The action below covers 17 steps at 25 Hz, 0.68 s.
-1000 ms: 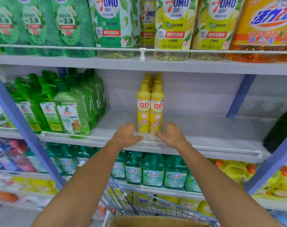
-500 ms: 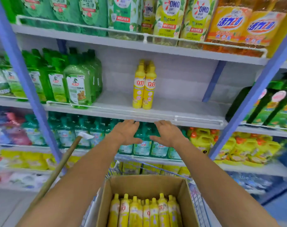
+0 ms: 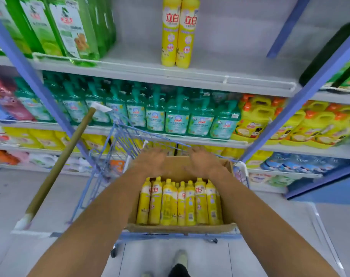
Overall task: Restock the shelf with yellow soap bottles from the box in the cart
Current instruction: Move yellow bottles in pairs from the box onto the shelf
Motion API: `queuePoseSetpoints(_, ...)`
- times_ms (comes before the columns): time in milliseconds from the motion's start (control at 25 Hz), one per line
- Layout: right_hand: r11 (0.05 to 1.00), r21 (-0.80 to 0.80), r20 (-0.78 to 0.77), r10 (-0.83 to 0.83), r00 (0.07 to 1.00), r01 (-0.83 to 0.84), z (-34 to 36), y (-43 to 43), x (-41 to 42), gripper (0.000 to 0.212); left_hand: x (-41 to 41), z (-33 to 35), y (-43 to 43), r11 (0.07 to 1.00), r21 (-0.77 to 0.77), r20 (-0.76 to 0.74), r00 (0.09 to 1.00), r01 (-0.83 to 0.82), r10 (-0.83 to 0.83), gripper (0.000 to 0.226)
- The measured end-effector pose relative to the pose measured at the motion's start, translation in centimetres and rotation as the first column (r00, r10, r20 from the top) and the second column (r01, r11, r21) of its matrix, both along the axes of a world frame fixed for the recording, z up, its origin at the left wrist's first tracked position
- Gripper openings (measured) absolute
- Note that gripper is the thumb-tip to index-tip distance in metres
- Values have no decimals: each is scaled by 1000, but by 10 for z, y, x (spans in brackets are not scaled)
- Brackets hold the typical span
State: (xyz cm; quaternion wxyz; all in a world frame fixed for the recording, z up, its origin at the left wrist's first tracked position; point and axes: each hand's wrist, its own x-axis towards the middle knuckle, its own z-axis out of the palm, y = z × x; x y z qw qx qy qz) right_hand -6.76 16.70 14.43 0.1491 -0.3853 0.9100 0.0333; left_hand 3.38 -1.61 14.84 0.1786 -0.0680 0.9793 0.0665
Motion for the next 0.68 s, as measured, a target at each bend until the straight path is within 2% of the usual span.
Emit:
queuePoseSetpoints(320, 987, 147, 219, -103, 970, 71, -140, 58, -27, 69, -4, -139, 11, 997, 7, 270, 960, -77, 72, 81)
queuePoseSetpoints(520, 963, 209, 298, -228, 927, 170, -203, 78, -52, 73, -17, -210, 3, 996, 49, 352, 935, -75, 53, 77)
queuePoseSetpoints(680, 945, 175, 309, -320, 896, 277, -247, 63, -74, 67, -42, -264, -23, 986, 102, 325, 941, -132, 93, 67)
